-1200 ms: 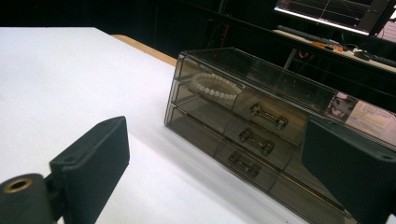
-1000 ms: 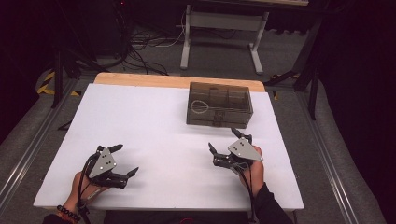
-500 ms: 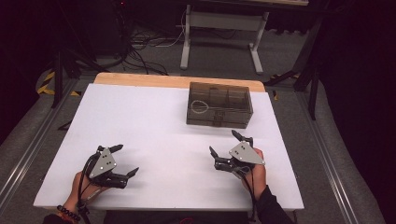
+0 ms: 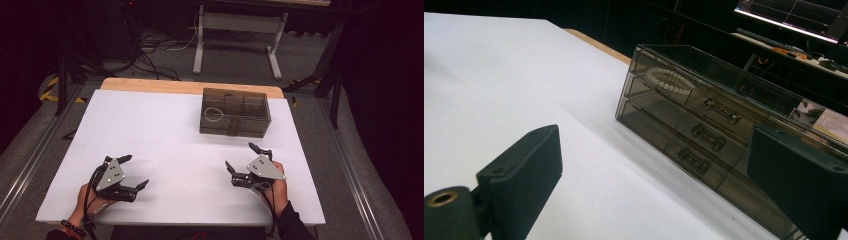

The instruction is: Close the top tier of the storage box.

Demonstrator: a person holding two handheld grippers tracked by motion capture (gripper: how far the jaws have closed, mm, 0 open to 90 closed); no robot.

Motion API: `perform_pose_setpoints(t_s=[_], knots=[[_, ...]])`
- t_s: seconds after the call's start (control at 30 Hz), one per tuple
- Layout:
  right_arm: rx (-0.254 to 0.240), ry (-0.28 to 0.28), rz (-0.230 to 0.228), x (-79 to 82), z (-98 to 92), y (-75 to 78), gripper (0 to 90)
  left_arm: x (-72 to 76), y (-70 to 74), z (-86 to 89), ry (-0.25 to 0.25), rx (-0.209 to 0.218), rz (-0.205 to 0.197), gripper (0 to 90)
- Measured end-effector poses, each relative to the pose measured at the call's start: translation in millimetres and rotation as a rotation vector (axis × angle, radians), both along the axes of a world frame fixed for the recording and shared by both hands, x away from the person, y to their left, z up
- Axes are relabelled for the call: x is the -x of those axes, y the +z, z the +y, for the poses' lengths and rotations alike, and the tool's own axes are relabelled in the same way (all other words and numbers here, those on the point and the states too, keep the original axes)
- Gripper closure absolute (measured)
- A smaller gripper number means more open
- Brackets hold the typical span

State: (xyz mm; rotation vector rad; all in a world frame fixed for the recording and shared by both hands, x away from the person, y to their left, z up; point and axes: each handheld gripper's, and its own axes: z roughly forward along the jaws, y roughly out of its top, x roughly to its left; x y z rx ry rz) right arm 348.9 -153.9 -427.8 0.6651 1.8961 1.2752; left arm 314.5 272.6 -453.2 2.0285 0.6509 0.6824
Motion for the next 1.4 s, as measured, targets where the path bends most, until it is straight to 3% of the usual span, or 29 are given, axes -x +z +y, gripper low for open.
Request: perform_pose_setpoints(t_s=[0.9,1.4], knots=[[0.047,0.031,-0.004,10.3,-9.8,-13.6,8.2,-0.6,-0.8,-0.8,-0.006,-0.002,0.006,7.0],[0.064,0.012,0.043,20.3,-31.6,-26.8,7.4,-1.3,-1.2,-1.9,-0.007,0.000,0.011,7.0]])
